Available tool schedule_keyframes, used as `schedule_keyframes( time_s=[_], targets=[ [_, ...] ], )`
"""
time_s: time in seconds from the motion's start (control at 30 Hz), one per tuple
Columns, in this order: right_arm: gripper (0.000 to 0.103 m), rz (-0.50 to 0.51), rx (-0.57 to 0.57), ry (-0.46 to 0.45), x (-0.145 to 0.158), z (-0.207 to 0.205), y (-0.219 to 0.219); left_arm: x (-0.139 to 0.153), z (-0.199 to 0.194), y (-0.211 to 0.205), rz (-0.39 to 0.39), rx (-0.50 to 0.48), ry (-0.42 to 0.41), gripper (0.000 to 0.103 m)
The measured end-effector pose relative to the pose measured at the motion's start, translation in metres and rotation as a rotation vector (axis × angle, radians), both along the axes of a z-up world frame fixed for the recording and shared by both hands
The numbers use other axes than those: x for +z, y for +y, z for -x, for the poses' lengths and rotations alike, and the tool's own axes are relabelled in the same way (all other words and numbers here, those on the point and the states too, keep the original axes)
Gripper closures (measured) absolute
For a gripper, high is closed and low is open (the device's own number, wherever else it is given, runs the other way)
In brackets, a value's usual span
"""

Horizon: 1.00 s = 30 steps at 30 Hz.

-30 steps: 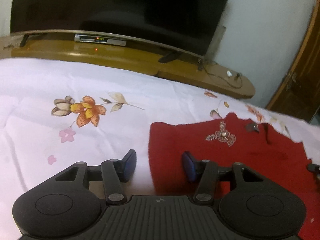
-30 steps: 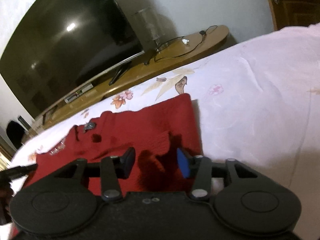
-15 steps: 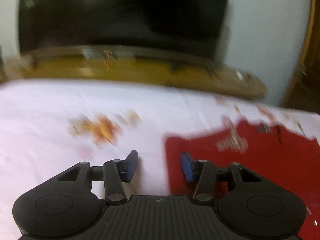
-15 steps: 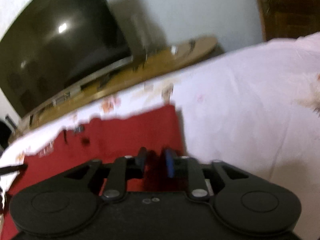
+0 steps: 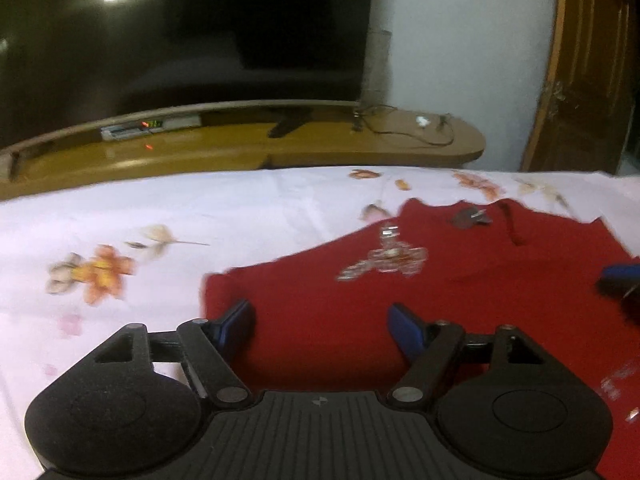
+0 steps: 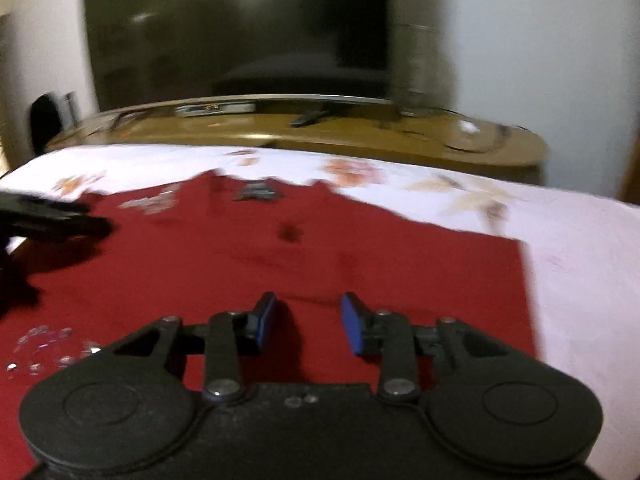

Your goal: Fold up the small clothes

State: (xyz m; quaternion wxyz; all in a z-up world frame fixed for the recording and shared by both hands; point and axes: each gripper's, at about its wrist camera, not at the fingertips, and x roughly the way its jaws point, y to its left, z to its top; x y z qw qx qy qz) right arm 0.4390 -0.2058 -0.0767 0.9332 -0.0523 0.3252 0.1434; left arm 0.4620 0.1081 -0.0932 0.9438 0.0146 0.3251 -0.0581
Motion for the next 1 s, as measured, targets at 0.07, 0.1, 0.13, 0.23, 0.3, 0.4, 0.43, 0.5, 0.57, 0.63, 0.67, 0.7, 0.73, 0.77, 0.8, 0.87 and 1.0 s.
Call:
schedule_keyframes(
  time_s=[0.07,0.1,0.13,0.23,0.3,0.4,0.43,0.5,0.57,0.63,0.67,0.7,0.73,0.77,0.8,0.87,1.0],
  targets=[
    [0.077,-0.024,-0.087,-0.006,0.001,0.006,-0.031,-0.002,0.004,0.013,0.031,0.011,0.003,0.027],
    [0.079,-0.062,-0.095,0.001,0.001,0.01,-0.044,-0.003,0.006,0.018,0.041,0.033,0.007,0.025],
    [0.08,-0.093,-0.099,0.013,0.001,0.01,-0.051,-0.006,0.002,0.023,0.045,0.058,0.031,0.017],
    [0.077,-0.047,-0.084,0.016,0.002,0.007,-0.043,0.001,0.001,0.027,0.061,0.082,0.049,0.017],
    [0.077,-0.044,-0.087,0.024,0.007,0.007,-0.04,0.013,0.013,0.023,0.045,0.095,0.019,0.018],
    [0.068,-0.081,-0.068,-0.029,0.025,0.027,-0.039,0.032,0.049,0.011,0.067,0.065,-0.062,0.018],
    [0.068,-0.089,-0.049,-0.032,0.027,0.034,-0.036,0.035,0.058,0.005,0.07,0.055,-0.077,0.018],
    [0.069,-0.104,-0.002,-0.017,0.025,0.042,-0.028,0.034,0.071,-0.013,0.064,0.034,-0.1,0.018],
    [0.072,-0.074,0.054,0.002,0.016,0.044,-0.014,0.025,0.071,-0.03,0.067,0.007,-0.064,0.018],
    [0.072,0.0,0.087,0.005,0.003,0.046,-0.001,0.012,0.067,-0.043,0.016,-0.003,-0.024,0.018],
    [0.072,0.017,0.088,-0.015,0.0,0.047,-0.001,0.003,0.066,-0.047,-0.016,0.003,-0.005,0.018],
    [0.072,0.022,0.085,-0.023,-0.001,0.047,-0.002,0.002,0.069,-0.045,-0.005,0.007,-0.02,0.018],
    [0.073,0.04,0.071,-0.032,-0.001,0.047,-0.005,0.003,0.069,-0.043,0.001,0.014,-0.012,0.018],
    [0.073,0.064,0.045,-0.045,-0.001,0.047,-0.009,0.005,0.07,-0.042,-0.006,0.017,-0.003,0.018],
    [0.073,0.067,0.012,-0.048,0.0,0.046,-0.017,0.005,0.072,-0.042,-0.018,0.018,-0.002,0.018],
    [0.073,0.053,-0.051,-0.04,0.002,0.045,-0.035,0.004,0.076,-0.039,-0.023,0.022,0.0,0.018],
    [0.073,0.013,-0.081,-0.023,0.001,0.043,-0.05,0.003,0.079,-0.04,-0.012,0.039,0.002,0.018]
  ],
)
